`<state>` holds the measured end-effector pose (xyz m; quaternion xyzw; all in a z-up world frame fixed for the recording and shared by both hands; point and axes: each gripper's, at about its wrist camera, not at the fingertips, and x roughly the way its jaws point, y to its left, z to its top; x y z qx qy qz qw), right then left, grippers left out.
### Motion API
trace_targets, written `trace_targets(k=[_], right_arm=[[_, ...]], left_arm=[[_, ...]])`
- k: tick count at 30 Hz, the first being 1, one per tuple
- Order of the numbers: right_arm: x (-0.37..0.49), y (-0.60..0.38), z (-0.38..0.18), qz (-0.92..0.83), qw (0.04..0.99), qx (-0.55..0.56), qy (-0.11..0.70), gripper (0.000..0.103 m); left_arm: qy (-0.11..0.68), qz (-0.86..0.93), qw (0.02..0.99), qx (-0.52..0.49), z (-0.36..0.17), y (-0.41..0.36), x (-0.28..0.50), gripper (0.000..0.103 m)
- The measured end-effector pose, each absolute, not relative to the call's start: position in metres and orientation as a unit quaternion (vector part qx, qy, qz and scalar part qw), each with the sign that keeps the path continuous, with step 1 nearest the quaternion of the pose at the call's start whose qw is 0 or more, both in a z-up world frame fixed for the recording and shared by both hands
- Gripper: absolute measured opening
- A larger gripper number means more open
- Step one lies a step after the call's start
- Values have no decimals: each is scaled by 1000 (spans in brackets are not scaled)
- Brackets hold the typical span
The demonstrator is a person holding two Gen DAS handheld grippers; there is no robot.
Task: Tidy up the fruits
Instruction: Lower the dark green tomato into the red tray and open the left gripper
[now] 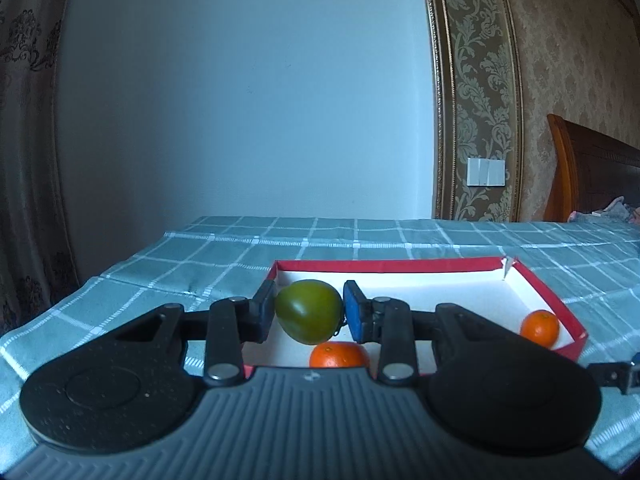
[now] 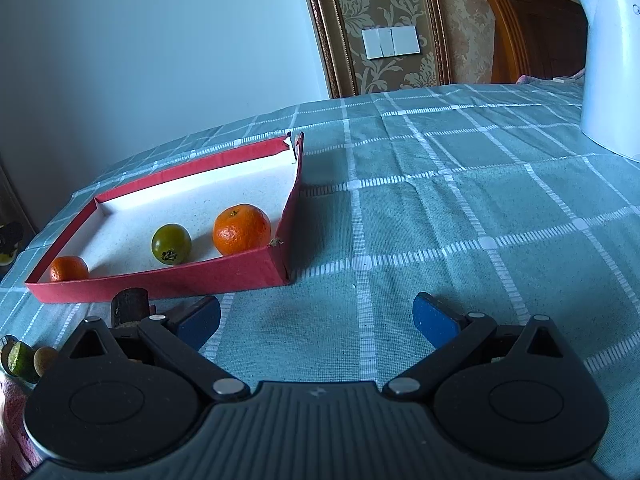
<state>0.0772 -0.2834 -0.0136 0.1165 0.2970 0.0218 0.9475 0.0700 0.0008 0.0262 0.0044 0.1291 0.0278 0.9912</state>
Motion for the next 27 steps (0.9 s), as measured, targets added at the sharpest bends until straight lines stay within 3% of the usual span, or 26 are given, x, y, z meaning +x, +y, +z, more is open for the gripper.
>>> trace_targets(k=[8, 10, 12, 15, 27], right_arm=[[77, -284, -14, 23, 947, 119, 296, 103], [77, -284, -14, 23, 947, 119, 296, 103], [77, -284, -14, 23, 947, 119, 296, 103], [76, -284, -14, 23, 947, 120, 296, 103], [77, -284, -14, 24, 947, 122, 295, 103]], left_arm=[[152, 44, 987, 18, 8, 2, 88, 33], [152, 41, 987, 23, 6, 0, 87, 42], [143, 44, 988, 34, 5, -3, 84, 64], [128, 43, 990, 48, 6, -8, 78, 85], [171, 58, 983, -9, 27, 7, 63, 103]])
